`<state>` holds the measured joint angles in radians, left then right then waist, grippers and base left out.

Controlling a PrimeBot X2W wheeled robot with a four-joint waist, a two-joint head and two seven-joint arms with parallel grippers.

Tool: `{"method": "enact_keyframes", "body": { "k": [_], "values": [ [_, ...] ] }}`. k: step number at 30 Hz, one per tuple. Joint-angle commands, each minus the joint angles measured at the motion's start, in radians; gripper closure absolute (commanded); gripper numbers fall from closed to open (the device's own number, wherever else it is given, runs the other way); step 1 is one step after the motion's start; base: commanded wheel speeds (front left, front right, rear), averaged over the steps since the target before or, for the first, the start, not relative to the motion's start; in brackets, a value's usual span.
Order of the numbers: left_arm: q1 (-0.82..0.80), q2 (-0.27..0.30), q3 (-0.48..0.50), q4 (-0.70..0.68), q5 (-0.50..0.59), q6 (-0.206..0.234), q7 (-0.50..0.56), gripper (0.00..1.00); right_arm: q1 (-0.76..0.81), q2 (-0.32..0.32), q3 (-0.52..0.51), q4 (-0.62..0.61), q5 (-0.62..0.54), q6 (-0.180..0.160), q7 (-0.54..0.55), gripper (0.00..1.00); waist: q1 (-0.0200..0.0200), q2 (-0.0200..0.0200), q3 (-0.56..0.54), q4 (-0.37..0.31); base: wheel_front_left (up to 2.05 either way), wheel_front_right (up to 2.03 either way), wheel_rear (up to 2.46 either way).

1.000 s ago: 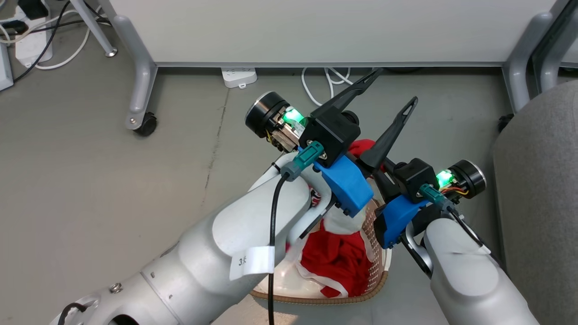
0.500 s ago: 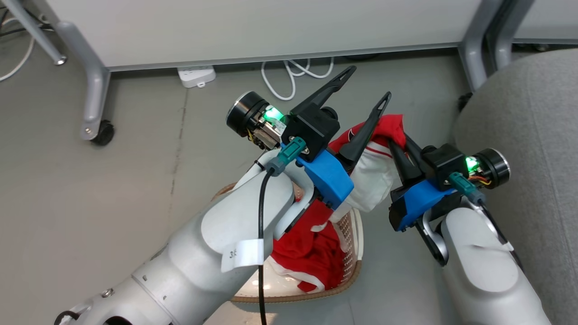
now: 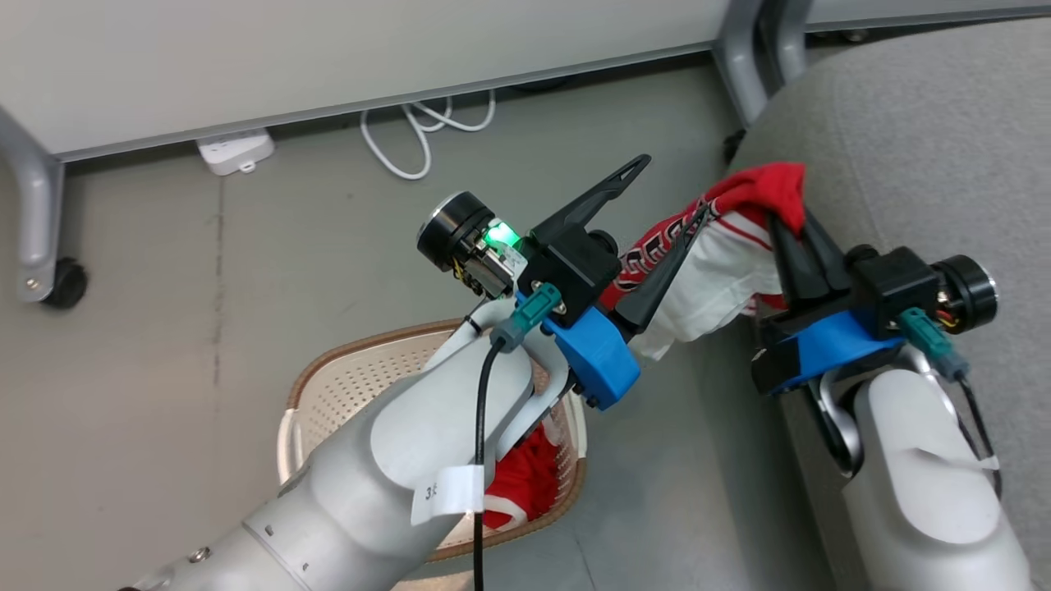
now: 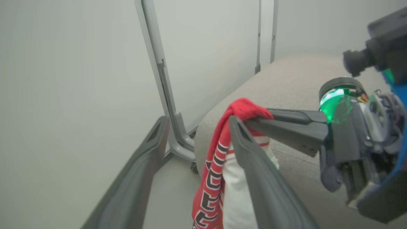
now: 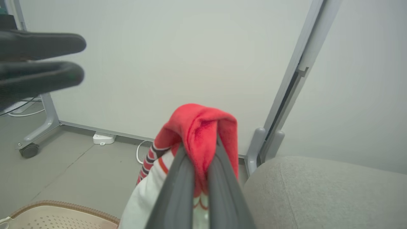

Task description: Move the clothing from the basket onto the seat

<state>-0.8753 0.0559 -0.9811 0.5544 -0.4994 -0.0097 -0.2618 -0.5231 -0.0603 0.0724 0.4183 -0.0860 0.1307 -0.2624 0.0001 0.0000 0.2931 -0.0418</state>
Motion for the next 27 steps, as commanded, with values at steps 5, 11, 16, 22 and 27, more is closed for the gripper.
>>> {"method": "enact_keyframes", "body": {
  "k": [5, 11, 16, 22, 27],
  "values": [
    [0.033, 0.01, -0.001, -0.007, 0.028, -0.01, -0.005, 0.0, 0.037, -0.016, -0.041, -0.072, 0.022, 0.0, -0.004, 1.0, -0.0001, 0.0, 0.012, -0.082, 0.0, 0.0, 0.0],
    [0.057, 0.009, -0.023, -0.009, 0.053, -0.03, -0.005, 0.0, 0.071, -0.022, -0.087, -0.139, 0.033, 0.0, -0.004, 1.0, -0.0001, 0.0, 0.014, -0.147, 0.0, 0.0, 0.0],
    [0.079, 0.006, -0.053, -0.005, 0.063, -0.044, -0.005, 0.0, 0.114, -0.027, -0.124, -0.183, 0.04, 0.0, -0.004, 1.0, -0.0001, 0.0, 0.012, -0.195, 0.0, 0.0, 0.0],
    [0.103, 0.004, -0.077, 0.0, 0.069, -0.053, -0.005, 0.0, 0.172, -0.024, -0.189, -0.228, 0.055, 0.0, -0.004, 1.0, -0.0001, 0.0, 0.017, -0.243, 0.0, 0.0, 0.0],
    [0.116, 0.001, -0.089, 0.004, 0.068, -0.057, -0.005, 0.0, 0.222, -0.015, -0.229, -0.247, 0.062, 0.0, -0.004, 1.0, -0.0001, 0.0, 0.02, -0.271, 0.0, 0.0, 0.0]
  ]
}}
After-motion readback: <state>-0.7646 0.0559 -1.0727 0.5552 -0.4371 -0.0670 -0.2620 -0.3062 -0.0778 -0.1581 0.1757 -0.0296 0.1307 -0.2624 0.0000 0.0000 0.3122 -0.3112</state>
